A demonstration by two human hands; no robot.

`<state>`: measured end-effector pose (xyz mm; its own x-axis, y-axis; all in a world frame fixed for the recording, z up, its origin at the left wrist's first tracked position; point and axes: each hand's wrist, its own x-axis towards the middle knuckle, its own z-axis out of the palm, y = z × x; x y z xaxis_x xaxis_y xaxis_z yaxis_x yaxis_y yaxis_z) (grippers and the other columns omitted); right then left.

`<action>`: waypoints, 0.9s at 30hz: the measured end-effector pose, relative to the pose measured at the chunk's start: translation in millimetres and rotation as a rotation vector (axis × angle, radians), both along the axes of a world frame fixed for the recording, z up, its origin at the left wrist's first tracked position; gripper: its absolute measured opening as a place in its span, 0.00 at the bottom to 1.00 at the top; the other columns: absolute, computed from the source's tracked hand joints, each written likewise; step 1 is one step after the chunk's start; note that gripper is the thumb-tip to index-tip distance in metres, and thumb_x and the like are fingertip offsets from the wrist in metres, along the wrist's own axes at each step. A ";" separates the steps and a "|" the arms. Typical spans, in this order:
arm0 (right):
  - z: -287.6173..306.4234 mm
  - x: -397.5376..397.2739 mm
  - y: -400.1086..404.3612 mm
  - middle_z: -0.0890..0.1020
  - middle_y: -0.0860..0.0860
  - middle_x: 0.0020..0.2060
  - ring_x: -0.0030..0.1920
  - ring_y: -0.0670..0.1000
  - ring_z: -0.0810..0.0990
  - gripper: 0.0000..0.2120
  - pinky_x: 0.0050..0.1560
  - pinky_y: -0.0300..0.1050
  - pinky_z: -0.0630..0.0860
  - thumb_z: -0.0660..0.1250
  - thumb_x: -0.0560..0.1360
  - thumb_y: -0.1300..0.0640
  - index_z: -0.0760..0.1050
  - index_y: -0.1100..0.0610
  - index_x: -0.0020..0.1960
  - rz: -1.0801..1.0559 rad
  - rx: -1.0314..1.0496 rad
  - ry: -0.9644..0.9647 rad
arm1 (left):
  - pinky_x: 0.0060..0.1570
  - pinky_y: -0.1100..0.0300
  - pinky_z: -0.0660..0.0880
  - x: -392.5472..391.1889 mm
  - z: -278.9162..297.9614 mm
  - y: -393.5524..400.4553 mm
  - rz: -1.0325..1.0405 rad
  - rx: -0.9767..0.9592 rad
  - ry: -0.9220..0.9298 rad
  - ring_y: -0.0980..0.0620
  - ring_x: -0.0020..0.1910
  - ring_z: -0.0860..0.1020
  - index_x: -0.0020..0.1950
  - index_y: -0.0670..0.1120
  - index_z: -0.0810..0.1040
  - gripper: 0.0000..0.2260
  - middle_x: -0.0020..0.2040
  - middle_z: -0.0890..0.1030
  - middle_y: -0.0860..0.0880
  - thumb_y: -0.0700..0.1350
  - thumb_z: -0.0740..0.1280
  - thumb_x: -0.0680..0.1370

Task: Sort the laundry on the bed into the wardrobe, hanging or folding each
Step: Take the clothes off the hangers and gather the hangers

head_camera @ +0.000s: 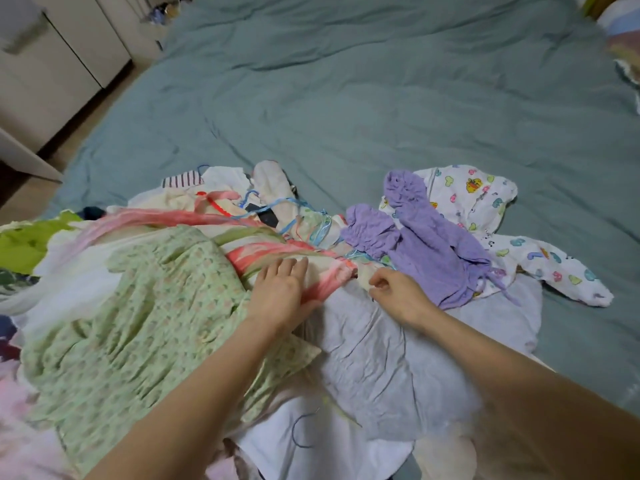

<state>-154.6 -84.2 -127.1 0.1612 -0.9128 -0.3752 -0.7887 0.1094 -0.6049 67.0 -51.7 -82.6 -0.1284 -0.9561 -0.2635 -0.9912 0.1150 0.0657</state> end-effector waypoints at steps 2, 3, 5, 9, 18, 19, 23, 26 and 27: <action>-5.2 9.1 -14.8 0.80 0.55 0.54 0.56 0.54 0.77 0.11 0.53 0.41 0.69 0.66 0.75 0.59 0.76 0.60 0.57 0.017 -0.012 0.001 | 0.71 0.51 0.55 -5.5 -9.0 -14.5 -0.019 0.034 -0.006 0.45 0.74 0.60 0.76 0.48 0.59 0.35 0.75 0.63 0.46 0.65 0.63 0.75; -7.7 11.1 -23.4 0.80 0.55 0.56 0.57 0.54 0.77 0.12 0.54 0.42 0.69 0.65 0.76 0.59 0.76 0.60 0.58 0.028 -0.028 -0.002 | 0.71 0.51 0.55 -10.9 -12.3 -23.9 -0.027 0.052 0.010 0.45 0.74 0.60 0.75 0.48 0.61 0.33 0.74 0.64 0.46 0.65 0.62 0.75; -13.5 9.1 -44.6 0.79 0.55 0.57 0.58 0.55 0.77 0.13 0.56 0.43 0.69 0.65 0.76 0.58 0.75 0.60 0.59 0.050 -0.076 0.015 | 0.68 0.52 0.59 -23.0 -16.6 -45.1 -0.012 0.069 0.083 0.45 0.72 0.63 0.71 0.49 0.68 0.27 0.71 0.68 0.47 0.63 0.60 0.77; -38.1 -10.9 -90.7 0.77 0.58 0.58 0.58 0.59 0.76 0.15 0.55 0.48 0.72 0.64 0.75 0.57 0.72 0.58 0.61 0.057 -0.100 0.139 | 0.60 0.53 0.69 -39.1 -27.5 -81.4 0.036 0.143 0.193 0.42 0.64 0.71 0.66 0.46 0.73 0.19 0.65 0.74 0.44 0.54 0.60 0.79; -113.9 -61.8 -120.1 0.54 0.62 0.75 0.61 0.65 0.74 0.42 0.54 0.51 0.75 0.65 0.76 0.56 0.40 0.47 0.78 0.158 0.068 0.472 | 0.56 0.54 0.72 -74.5 -75.8 -114.6 0.043 0.224 0.236 0.42 0.61 0.74 0.63 0.47 0.75 0.17 0.62 0.75 0.44 0.48 0.63 0.76; -114.0 -63.5 -120.6 0.62 0.61 0.72 0.58 0.63 0.76 0.39 0.52 0.50 0.75 0.63 0.76 0.61 0.45 0.46 0.78 0.181 0.050 0.463 | 0.56 0.54 0.71 -78.6 -76.8 -116.8 0.026 0.231 0.233 0.43 0.62 0.74 0.64 0.48 0.75 0.17 0.63 0.75 0.45 0.48 0.63 0.76; -78.8 -87.6 -122.2 0.76 0.55 0.64 0.60 0.58 0.76 0.29 0.52 0.46 0.73 0.57 0.76 0.68 0.68 0.45 0.72 0.232 -0.076 0.493 | 0.58 0.56 0.72 -95.8 -74.0 -122.9 -0.035 0.259 0.261 0.44 0.62 0.74 0.65 0.50 0.74 0.16 0.63 0.76 0.45 0.51 0.63 0.78; -32.2 -136.4 -117.0 0.75 0.53 0.61 0.59 0.57 0.76 0.24 0.52 0.47 0.74 0.58 0.75 0.68 0.75 0.49 0.65 0.211 -0.243 0.606 | 0.58 0.57 0.71 -118.2 -60.8 -122.4 -0.079 0.282 0.286 0.45 0.63 0.73 0.65 0.50 0.74 0.17 0.64 0.76 0.46 0.52 0.64 0.78; -16.6 -157.8 -113.6 0.75 0.52 0.59 0.58 0.57 0.75 0.21 0.51 0.47 0.74 0.59 0.75 0.67 0.77 0.51 0.62 0.211 -0.287 0.649 | 0.58 0.57 0.70 -129.3 -54.9 -122.4 -0.099 0.278 0.283 0.45 0.64 0.73 0.66 0.48 0.74 0.17 0.65 0.75 0.46 0.52 0.64 0.78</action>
<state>-312.4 -197.8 -143.6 0.1709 -0.9636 -0.2054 -0.9843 -0.1762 0.0080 -62.3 -174.1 -137.5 -0.3206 -0.8328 -0.4513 -0.9145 0.1480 0.3765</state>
